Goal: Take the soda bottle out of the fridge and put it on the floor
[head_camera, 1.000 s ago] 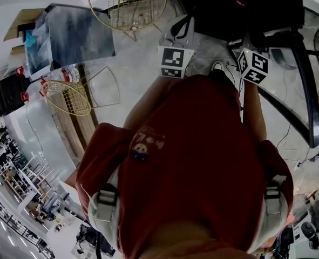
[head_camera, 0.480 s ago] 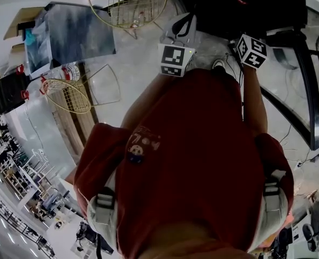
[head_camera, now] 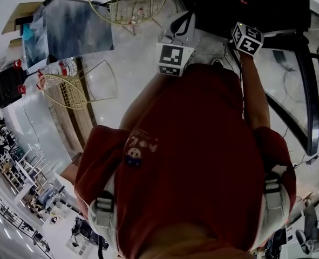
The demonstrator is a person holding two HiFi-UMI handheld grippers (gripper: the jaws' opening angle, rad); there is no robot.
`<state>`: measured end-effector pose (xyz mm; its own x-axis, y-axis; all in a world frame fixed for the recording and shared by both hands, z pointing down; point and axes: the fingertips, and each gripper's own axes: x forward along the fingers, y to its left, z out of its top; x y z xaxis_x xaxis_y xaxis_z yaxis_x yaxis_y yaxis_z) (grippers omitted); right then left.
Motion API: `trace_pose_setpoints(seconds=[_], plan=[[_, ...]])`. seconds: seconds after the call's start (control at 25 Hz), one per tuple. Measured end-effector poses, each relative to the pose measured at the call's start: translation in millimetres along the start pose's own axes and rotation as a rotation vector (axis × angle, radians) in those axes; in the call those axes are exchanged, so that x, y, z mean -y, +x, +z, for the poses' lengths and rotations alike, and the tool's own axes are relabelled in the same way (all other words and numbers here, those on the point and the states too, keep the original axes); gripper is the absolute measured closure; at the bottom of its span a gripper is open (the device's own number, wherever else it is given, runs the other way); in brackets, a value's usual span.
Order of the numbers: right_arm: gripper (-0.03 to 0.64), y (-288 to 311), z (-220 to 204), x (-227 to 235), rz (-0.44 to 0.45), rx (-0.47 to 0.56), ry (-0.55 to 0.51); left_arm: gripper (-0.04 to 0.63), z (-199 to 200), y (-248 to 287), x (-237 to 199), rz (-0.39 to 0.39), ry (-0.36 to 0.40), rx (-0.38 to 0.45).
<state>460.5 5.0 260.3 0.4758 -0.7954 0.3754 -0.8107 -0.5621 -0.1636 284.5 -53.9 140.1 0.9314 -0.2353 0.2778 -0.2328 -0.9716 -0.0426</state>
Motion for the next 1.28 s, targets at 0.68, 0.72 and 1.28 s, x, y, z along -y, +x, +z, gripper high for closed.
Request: trace_pose_setpoints(seconds=[0.68,0.72,1.28], plan=[[0.232,56.1,-21.5,38.7,-0.093,-0.069,0.006,0.597,-24.6,-11.6,3.3,0.046,0.002,-0.069],[0.232,59.7,-22.8,40.1,-0.094,-0.073,0.004,0.597,-25.7,-13.0,1.5,0.051,0.002,-0.074],[0.300,90.0,-25.7,55.5,-0.128,-0.105,-0.004,0.597,-34.2,-22.1,-0.7,0.081,-0.009,-0.104]])
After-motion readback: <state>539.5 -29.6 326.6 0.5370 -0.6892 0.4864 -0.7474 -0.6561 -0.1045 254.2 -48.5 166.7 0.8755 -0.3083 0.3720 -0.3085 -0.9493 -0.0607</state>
